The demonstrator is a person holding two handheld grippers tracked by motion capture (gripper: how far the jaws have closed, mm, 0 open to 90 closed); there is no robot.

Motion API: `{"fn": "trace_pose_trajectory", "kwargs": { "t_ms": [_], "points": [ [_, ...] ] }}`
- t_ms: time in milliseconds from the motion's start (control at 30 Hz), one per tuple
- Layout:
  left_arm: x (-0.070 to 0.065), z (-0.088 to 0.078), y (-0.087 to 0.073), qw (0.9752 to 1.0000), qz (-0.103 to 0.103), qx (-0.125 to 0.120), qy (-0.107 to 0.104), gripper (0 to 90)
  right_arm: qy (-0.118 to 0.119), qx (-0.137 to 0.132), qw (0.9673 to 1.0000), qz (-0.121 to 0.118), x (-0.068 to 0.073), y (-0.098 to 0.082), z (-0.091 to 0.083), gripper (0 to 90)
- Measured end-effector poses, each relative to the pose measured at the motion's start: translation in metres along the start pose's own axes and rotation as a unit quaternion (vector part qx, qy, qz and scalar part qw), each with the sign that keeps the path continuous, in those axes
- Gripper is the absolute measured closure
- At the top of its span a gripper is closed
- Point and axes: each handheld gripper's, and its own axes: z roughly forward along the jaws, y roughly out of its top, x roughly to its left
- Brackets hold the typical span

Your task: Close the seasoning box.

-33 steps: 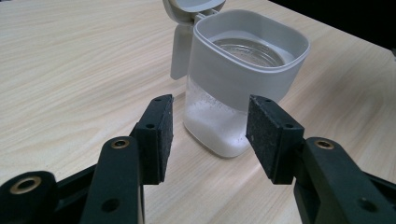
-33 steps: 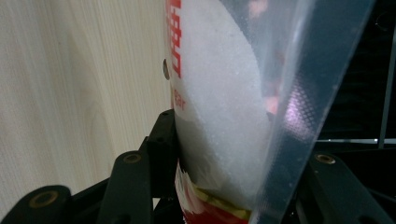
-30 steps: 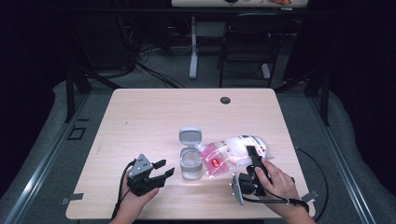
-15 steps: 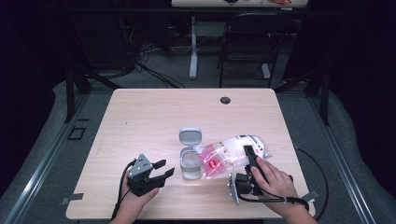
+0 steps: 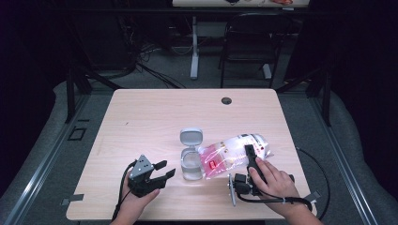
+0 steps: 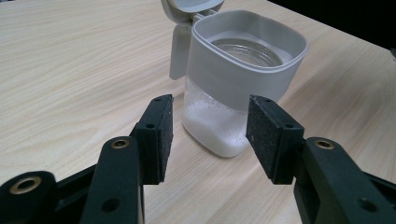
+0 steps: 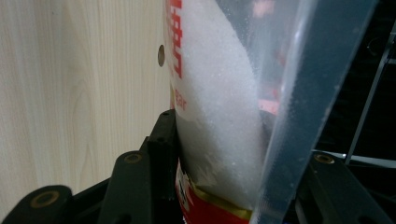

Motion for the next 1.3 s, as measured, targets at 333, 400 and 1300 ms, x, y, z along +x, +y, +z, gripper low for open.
{"fn": "trace_pose_trajectory", "kwargs": {
  "t_ms": [333, 400, 1300],
  "points": [
    [-0.0003, 0.0003, 0.0, 1.0, 0.001, 0.0, 0.0, 51.5, 0.001, 0.011, 0.9996, -0.026, -0.0007, 0.0022, -0.0001, 54.0],
    [-0.0006, 0.0003, 0.0001, 1.0, 0.001, 0.0, -0.001, 51.5, 0.001, 0.006, 0.9995, -0.032, -0.0005, 0.0025, 0.0006, 54.1],
    [-0.0038, -0.0011, 0.004, 1.0, -0.003, -0.001, -0.006, 51.5, -0.012, -0.002, 0.998, -0.063, -0.0034, 0.0062, -0.0019, 56.1]
  ]
}}
